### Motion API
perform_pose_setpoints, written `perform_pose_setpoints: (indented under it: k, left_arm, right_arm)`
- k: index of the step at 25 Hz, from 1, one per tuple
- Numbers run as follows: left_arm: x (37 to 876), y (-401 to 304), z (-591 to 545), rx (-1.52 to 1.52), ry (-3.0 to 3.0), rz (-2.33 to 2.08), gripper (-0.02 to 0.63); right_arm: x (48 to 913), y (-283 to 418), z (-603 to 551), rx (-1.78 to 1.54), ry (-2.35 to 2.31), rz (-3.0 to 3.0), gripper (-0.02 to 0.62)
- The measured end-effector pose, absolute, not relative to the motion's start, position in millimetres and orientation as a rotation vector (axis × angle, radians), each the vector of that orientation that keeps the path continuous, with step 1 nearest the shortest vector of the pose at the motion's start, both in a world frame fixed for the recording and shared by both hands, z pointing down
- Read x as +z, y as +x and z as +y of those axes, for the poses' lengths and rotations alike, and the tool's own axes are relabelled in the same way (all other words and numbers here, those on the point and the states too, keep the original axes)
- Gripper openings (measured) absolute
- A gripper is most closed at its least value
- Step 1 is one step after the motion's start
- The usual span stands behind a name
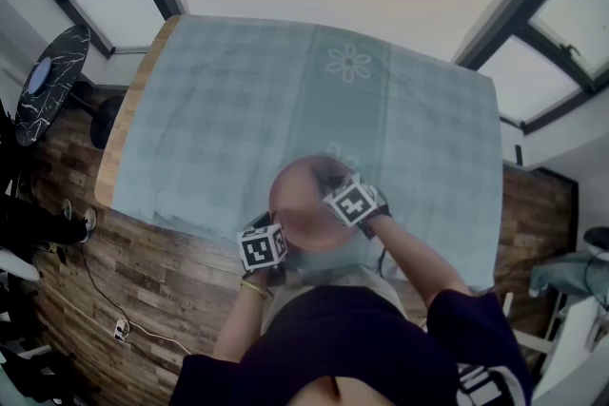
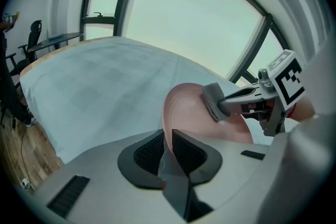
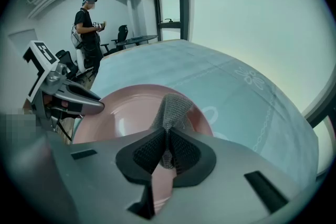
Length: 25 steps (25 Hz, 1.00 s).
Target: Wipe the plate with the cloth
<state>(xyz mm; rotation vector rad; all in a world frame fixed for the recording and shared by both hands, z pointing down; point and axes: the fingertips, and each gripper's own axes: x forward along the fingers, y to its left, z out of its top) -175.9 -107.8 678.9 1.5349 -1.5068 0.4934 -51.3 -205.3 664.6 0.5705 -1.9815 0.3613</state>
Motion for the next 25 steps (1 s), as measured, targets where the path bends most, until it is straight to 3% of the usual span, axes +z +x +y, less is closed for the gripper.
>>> perform_pose_setpoints:
  k: [25]
  left_arm:
    - [677.8, -174.9, -107.4, 0.486, 1.513, -1.527, 0.061]
  right_arm:
    - [688.9, -46.2, -179.1, 0.385, 0.493, -1.905, 0.032]
